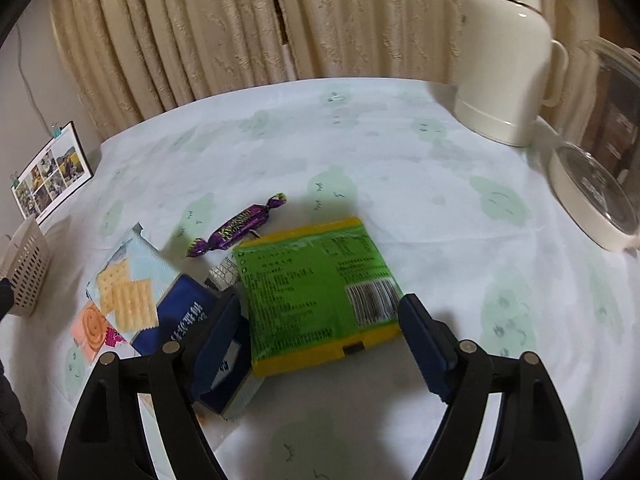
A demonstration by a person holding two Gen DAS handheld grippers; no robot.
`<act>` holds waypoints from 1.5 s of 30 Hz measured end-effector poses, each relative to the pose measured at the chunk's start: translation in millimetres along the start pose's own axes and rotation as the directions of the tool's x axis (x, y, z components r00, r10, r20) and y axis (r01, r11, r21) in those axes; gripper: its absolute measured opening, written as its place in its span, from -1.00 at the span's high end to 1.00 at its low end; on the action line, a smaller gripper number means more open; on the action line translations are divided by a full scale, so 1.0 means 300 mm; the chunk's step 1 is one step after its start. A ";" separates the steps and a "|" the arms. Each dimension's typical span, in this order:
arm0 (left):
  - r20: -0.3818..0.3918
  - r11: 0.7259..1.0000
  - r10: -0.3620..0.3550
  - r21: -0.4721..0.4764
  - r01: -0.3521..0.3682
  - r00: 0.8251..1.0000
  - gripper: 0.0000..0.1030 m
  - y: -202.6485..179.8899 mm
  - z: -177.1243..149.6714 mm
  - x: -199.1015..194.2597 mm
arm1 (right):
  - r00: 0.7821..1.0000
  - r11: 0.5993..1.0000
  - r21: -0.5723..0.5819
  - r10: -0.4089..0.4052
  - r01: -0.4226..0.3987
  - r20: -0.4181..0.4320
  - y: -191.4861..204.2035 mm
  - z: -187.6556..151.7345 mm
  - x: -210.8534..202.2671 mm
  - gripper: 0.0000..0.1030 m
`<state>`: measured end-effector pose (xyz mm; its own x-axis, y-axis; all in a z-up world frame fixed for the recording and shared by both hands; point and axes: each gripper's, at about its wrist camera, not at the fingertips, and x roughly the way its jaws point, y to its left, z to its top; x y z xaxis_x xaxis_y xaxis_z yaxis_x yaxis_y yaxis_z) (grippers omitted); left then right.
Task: Organize snacks
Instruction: 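Move both tools back to the snacks on the table, then grasp the pink smiley biscuit pack with the left tool while the right tool grasps the green-yellow bag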
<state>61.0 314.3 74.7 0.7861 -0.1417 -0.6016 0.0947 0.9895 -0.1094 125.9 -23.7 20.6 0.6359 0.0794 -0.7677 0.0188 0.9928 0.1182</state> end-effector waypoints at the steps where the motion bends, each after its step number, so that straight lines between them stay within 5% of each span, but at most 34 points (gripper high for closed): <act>1: -0.007 1.000 0.001 0.008 -0.001 1.000 -0.89 -0.009 -0.002 0.008 | 1.000 1.000 -0.002 0.007 -0.007 -0.005 -0.001 0.008 0.006 -0.60; 18: -0.110 0.998 -0.019 0.054 0.025 0.994 -0.89 -0.111 -0.016 0.127 | 0.997 0.997 -0.070 -0.028 0.024 -0.065 0.006 0.041 0.093 -0.72; 23: -0.132 0.997 -0.025 0.068 0.034 0.991 -0.89 -0.143 -0.021 0.155 | 0.998 0.996 -0.080 -0.038 0.035 -0.048 0.007 0.034 0.088 -0.61; 39: -0.227 0.984 -0.046 0.156 0.083 0.973 -0.89 -0.257 -0.038 0.267 | 0.999 0.996 0.086 0.023 -0.027 0.046 -0.085 0.018 0.020 -0.54; 45: -0.286 0.970 -0.023 0.227 0.091 0.958 -0.62 -0.329 -0.055 0.326 | 0.997 0.993 0.105 0.041 -0.048 0.067 -0.098 0.011 0.007 -0.55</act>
<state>118.5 202.4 13.5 0.5764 -0.1673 -0.7998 0.3019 0.9532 0.0182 129.3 -52.9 17.6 0.6867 0.1140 -0.7179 0.0692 0.9729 0.2207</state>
